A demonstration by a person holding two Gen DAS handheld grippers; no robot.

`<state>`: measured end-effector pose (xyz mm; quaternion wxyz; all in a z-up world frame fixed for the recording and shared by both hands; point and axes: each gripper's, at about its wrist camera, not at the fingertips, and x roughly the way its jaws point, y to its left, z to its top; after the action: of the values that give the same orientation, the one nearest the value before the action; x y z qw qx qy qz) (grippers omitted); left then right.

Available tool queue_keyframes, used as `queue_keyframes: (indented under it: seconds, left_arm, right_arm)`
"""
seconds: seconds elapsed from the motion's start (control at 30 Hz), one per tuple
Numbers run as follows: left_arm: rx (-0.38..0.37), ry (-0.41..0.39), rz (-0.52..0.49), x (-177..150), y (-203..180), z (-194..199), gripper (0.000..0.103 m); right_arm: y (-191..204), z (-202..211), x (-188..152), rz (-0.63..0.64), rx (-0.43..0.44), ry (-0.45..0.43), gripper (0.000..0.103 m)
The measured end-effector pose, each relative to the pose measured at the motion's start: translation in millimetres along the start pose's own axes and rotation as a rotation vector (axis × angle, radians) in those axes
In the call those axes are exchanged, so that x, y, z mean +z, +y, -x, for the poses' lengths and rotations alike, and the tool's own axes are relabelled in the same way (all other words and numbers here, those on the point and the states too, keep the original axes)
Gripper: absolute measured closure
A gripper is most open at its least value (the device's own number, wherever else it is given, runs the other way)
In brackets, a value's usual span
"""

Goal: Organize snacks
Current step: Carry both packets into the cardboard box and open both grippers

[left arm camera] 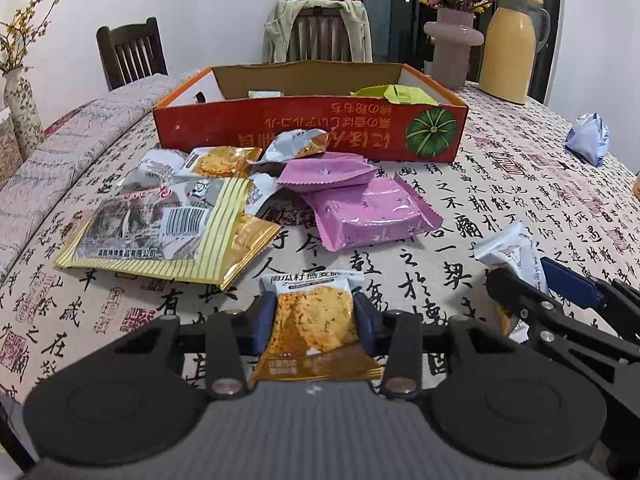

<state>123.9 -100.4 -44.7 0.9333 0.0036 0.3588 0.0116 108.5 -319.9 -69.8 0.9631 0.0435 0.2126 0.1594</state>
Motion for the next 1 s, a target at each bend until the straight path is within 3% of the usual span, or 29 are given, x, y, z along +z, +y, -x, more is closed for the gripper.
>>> queue_keyframes:
  seconds: [0.43,1.0]
  left_arm:
    - [-0.03,-0.109,-0.035,11,2,22,0.061]
    - [-0.071,-0.317,-0.031,81,12,40,0.061]
  right_arm:
    - [7,0,10,0.037,-0.014,-0.018,0.055]
    - [20,-21,78,0.084,-0.05,-0.121,0.055]
